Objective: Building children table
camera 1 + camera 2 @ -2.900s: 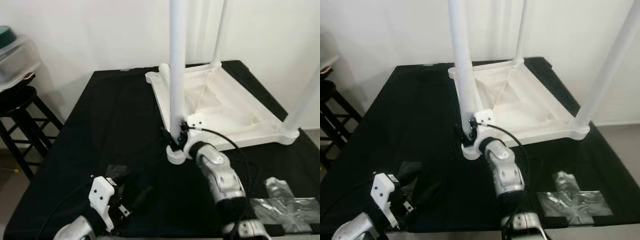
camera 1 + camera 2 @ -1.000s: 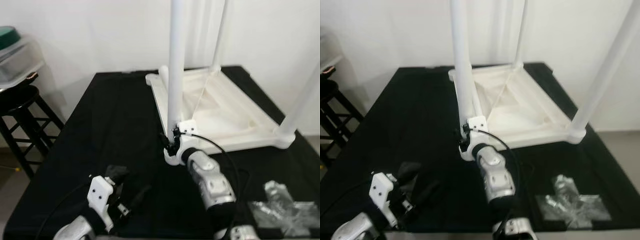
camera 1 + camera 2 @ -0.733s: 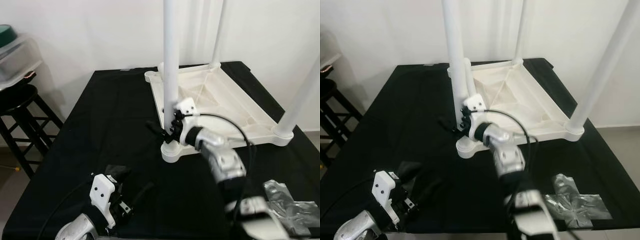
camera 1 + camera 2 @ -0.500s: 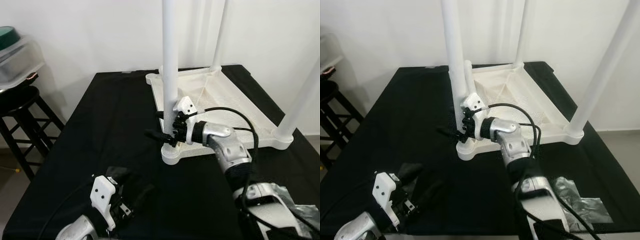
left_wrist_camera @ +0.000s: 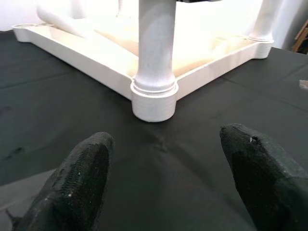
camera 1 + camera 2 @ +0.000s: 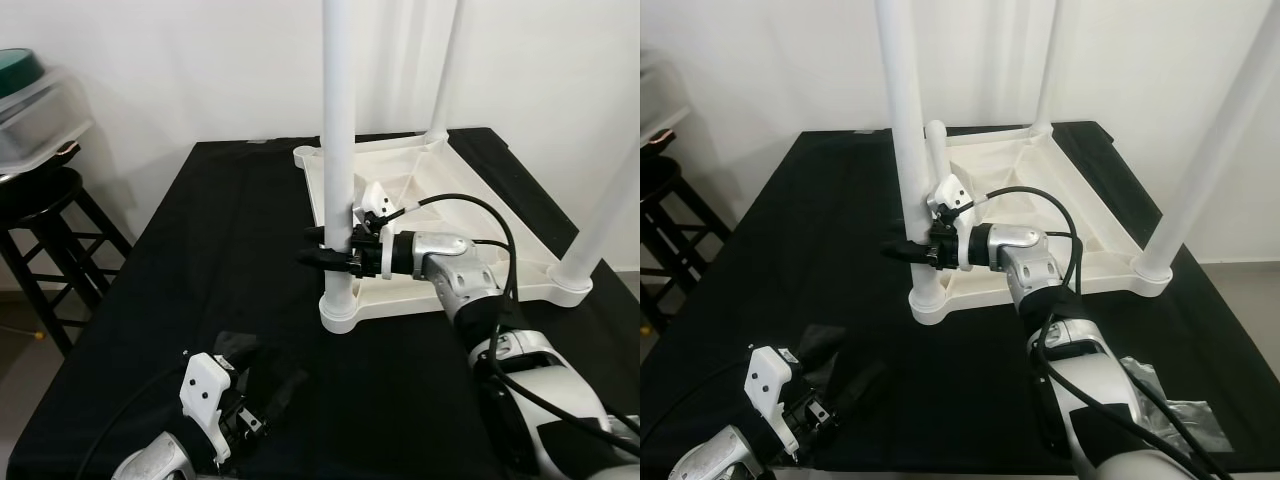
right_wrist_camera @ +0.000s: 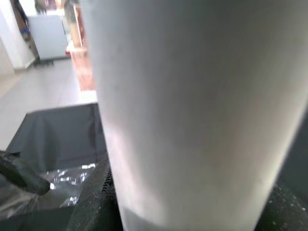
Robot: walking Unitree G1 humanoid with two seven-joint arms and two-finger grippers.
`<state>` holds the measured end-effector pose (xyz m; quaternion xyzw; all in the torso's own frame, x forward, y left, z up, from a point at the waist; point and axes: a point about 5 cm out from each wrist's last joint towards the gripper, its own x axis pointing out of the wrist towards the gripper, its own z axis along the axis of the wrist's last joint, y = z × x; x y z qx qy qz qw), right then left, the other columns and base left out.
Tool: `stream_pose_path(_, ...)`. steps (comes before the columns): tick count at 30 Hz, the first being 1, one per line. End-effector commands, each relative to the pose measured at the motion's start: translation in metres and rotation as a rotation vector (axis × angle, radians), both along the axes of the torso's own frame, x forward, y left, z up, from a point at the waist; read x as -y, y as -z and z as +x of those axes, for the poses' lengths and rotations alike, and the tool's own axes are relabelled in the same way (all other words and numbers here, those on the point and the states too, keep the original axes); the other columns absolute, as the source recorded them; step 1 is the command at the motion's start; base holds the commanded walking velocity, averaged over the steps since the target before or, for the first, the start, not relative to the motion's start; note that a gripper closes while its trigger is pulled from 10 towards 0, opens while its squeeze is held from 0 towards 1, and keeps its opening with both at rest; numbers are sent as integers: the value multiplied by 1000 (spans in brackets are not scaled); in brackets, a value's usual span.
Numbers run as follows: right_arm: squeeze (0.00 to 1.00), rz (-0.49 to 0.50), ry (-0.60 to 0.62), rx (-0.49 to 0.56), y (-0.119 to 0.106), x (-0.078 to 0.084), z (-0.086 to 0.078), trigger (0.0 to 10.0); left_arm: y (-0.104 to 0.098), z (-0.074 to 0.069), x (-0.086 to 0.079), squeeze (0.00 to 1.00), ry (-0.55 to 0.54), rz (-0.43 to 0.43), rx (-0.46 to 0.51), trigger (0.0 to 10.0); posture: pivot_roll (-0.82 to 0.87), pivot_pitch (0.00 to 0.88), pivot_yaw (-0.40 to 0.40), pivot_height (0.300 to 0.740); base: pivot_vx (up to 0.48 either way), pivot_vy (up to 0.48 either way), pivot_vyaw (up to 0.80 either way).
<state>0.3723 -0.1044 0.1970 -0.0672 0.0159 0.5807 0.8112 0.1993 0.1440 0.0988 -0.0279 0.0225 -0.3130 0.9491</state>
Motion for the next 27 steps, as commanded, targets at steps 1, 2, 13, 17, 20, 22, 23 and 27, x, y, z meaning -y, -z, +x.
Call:
stream_pose_path(1, 0, -12, -8, -54, 20, 1, -7, 0, 3, -2, -2, 0, -5, 14, -10, 10000, -44, 37, 44, 740, 0, 0, 0)
stream_pose_path(2, 0, -12, -8, -54, 20, 1, -7, 0, 3, -2, -2, 0, -5, 14, -10, 10000, -44, 37, 44, 740, 0, 0, 0)
stream_pose_path(13, 0, -11, 892, -178, 104, -23, -83, 0, 1, -4, -8, 0, 7, 17, -20, 10000, -65, 64, 75, 740, 0, 0, 0)
stream_pose_path(17, 0, -23, 885, -86, 86, -9, -59, 0, 2, -3, -8, 0, 16, 11, -24, 10000, -67, 55, 65, 740, 0, 0, 0)
stream_pose_path(20, 0, -25, 896, -88, 83, -9, -53, 0, 2, -2, -7, 0, 12, 13, -21, 10000, -62, 50, 63, 740, 0, 0, 0)
stream_pose_path(22, 0, -34, 903, -85, 80, -8, -49, 4863, 1, -2, -8, 0, 1, 18, -16, 10000, -59, 46, 64, 740, 0, 0, 0)
stream_pose_path(23, 1000, -33, 896, -65, 66, -9, -42, 10000, 1, -1, -8, 0, -12, 19, -10, 10000, -59, 40, 60, 740, 0, 0, 0)
stream_pose_path(27, 1000, 14, 788, -43, 50, -15, -33, 10000, 1, 1, -7, 0, -10, 17, -10, 10000, -60, 39, 58, 740, 0, 0, 0)
